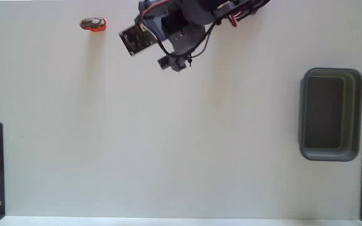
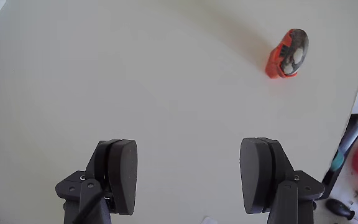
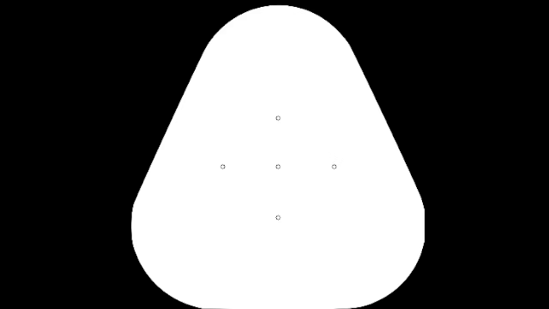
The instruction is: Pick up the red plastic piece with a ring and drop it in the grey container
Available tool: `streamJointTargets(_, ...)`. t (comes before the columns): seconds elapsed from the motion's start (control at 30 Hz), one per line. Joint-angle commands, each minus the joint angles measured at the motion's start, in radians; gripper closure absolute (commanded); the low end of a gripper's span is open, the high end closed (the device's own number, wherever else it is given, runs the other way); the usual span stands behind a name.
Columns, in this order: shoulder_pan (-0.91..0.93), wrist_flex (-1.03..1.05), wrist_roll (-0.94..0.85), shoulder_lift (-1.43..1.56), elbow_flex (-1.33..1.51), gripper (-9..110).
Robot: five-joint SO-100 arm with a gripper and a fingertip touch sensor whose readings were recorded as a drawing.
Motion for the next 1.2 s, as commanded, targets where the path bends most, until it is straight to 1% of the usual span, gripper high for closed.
streamJointTargets(0.0,0.059,-0.004,0.005,0.034,0.002,-9)
streamJointTargets(0.33,0.185,-0.004,0.005,0.034,0.002,-9)
streamJointTargets(0.93,0.194,-0.004,0.005,0.034,0.002,-9)
streamJointTargets(1.17,0.234,-0.004,0.005,0.034,0.002,-9)
